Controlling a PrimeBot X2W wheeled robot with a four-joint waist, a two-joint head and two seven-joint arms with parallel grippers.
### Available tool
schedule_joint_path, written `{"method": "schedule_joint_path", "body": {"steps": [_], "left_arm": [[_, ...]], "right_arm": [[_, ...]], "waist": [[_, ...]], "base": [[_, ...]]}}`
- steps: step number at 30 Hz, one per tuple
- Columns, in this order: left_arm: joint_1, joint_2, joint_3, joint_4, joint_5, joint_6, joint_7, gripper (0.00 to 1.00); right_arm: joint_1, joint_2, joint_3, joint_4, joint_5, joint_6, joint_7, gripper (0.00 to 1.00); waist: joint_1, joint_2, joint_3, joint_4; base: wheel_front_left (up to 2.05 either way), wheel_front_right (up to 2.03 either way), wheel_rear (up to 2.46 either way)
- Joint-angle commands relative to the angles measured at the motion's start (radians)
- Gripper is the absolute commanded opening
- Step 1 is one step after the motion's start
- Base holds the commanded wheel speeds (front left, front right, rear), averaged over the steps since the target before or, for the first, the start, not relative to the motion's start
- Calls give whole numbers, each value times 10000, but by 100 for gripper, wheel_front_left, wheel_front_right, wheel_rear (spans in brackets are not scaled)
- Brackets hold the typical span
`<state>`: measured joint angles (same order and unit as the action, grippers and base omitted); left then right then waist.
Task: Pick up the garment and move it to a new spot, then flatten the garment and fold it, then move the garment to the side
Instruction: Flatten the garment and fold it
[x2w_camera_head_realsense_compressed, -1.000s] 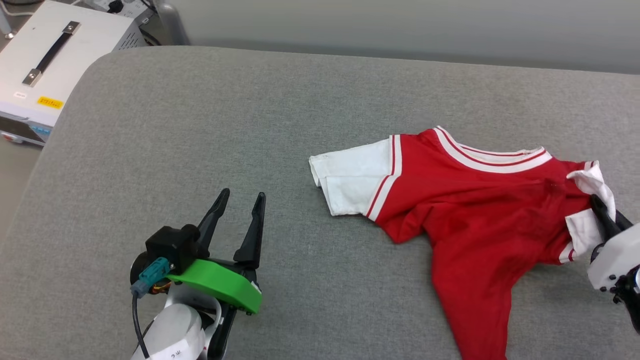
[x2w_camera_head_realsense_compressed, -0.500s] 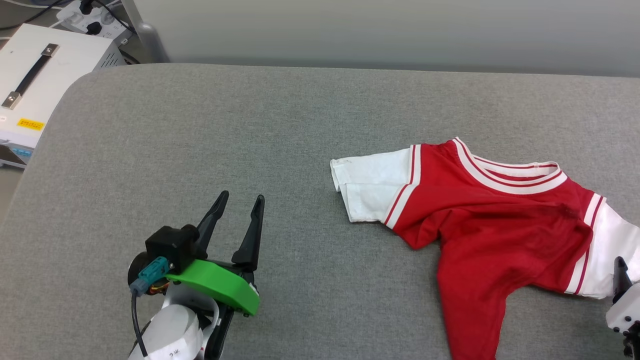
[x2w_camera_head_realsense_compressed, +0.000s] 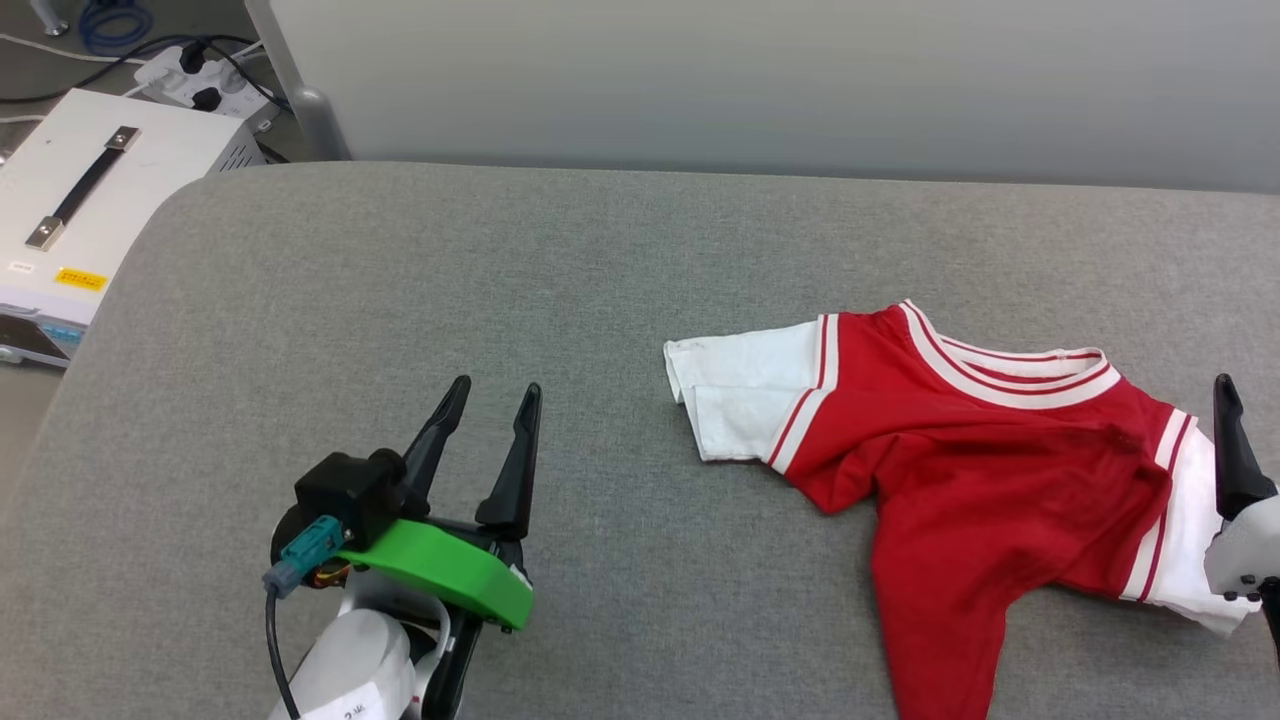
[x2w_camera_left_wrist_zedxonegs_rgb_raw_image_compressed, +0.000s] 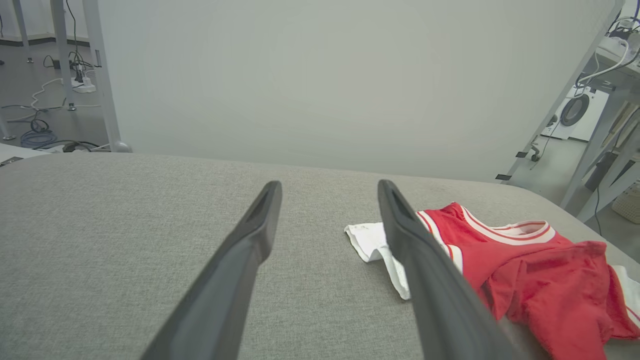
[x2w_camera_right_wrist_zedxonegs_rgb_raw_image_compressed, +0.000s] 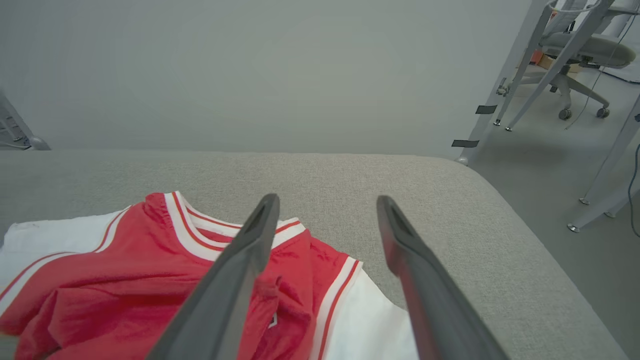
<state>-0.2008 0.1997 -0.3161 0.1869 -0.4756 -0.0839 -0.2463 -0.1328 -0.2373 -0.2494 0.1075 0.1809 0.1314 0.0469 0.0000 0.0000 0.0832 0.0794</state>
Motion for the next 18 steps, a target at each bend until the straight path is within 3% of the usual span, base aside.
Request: {"method": "schedule_joint_path", "body": {"steps": [1, 10, 13, 18], "left_arm": [[261, -75, -12, -50, -73, -41, -58, 100], [368, -229, -410, -55, -338, -182, 274, 100], [-52, -115, -627, 66, -301, -184, 1005, 100], [-1248, -21, -993, 709, -308, 2, 3172, 100]], "right_arm": [[304, -101, 154, -305, 38, -7, -115, 100], [1252, 232, 690, -2112, -172, -7, -462, 100], [1292, 380, 821, -2440, -274, -7, -436, 100], [1091, 440, 1187, -2677, -523, -7, -405, 100]], "waist": [[0, 0, -102, 44], [0, 0, -17, -279], [0, 0, 229, -587], [0, 0, 772, -1330]], "base": [[0, 0, 0], [0, 0, 0], [0, 0, 0], [0, 0, 0]]}}
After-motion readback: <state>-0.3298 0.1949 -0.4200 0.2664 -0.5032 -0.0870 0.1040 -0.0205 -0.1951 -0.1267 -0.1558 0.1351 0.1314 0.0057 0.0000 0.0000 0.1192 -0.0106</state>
